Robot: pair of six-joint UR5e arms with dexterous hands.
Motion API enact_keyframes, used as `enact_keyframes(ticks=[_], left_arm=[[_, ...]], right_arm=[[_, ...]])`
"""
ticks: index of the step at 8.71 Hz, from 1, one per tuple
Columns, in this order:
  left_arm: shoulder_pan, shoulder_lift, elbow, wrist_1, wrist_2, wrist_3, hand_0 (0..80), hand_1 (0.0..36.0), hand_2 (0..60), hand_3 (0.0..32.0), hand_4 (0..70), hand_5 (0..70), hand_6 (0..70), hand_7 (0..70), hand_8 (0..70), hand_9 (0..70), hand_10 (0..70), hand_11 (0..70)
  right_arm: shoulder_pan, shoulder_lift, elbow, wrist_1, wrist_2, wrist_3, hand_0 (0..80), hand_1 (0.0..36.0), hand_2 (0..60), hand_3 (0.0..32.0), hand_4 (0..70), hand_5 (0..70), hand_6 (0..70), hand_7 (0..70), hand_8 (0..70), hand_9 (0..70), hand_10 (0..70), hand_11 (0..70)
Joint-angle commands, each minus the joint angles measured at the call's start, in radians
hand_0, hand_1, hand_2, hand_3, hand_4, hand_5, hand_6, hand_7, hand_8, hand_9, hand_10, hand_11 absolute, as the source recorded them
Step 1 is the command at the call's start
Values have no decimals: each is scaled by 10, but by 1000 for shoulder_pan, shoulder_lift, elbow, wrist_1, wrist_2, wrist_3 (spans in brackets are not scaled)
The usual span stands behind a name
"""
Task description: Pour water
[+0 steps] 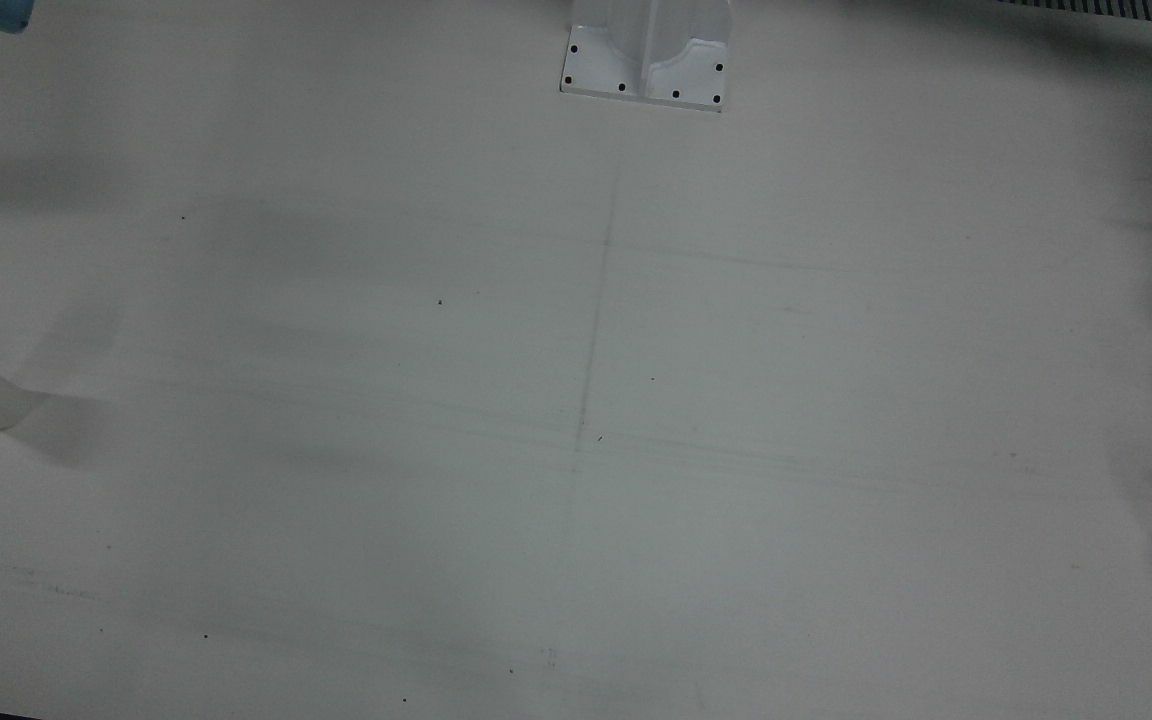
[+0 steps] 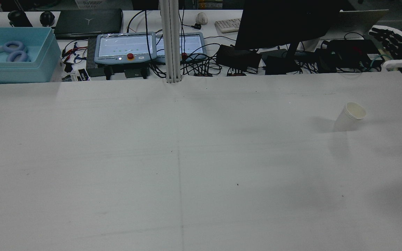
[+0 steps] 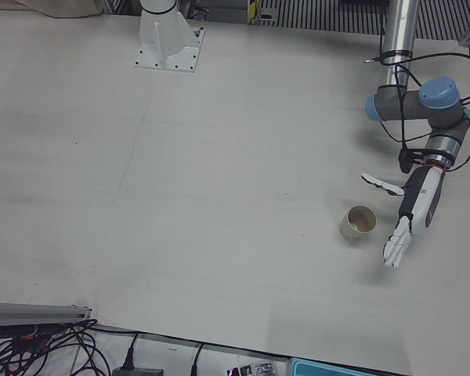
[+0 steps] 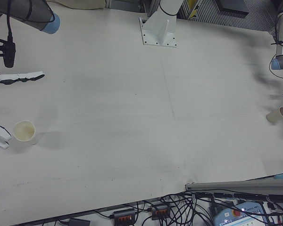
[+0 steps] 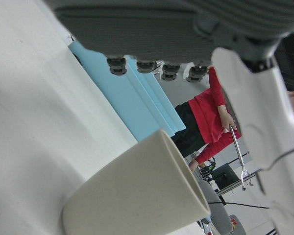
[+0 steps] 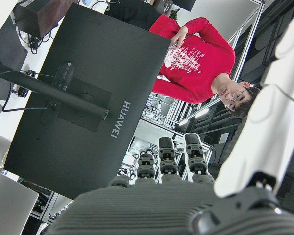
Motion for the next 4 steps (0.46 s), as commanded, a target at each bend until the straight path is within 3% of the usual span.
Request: enact_keyframes(ticks=[1,4], left_arm=[[10,-13,59,-43,-6,49,529,40,0,0,114,0,25,60,29,0,34,64],[10,-29,70,-45,-7,86,535,52,0,0,103,0,20,54,30,0,34,64]], right_arm=[[-2,0,9,-1,1,1,503,114,0,0,135,178,116,207,85,90,0,0],[3,-1,19,-1,-1,-1,502,115,0,0,130,179,111,202,83,87,0,0]])
